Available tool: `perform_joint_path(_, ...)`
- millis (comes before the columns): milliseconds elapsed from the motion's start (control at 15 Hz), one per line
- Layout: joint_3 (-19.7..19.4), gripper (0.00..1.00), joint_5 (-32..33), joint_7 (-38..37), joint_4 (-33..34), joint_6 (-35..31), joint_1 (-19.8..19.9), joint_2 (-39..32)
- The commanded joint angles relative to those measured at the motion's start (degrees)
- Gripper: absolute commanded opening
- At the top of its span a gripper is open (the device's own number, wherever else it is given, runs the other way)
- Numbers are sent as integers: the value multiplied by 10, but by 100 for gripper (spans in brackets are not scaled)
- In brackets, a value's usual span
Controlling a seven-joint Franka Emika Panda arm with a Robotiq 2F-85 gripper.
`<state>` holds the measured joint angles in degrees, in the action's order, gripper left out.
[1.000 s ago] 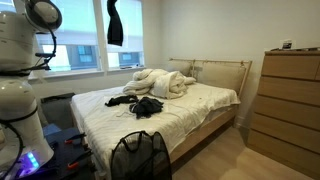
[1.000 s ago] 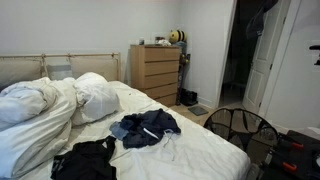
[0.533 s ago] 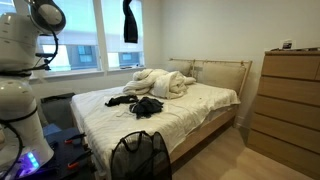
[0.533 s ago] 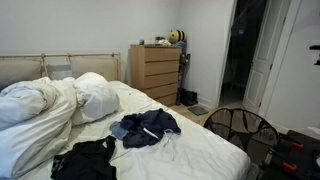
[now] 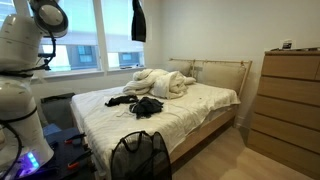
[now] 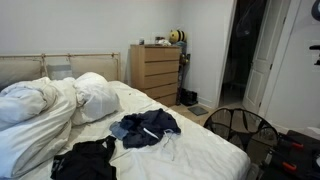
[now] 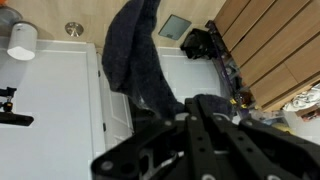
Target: Put some of the clothes on the bed in the laundry hamper
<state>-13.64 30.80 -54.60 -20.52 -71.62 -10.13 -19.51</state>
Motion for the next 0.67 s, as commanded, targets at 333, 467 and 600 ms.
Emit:
perform_joint_path(333,-4,1,-30,-5,0,-67,50,-13)
perform_joint_path(467,-4,1,-35,-4,-1,-76,57,-15)
perform_joint_path(600,-4,1,-41,-2,-1,-82,63,-18)
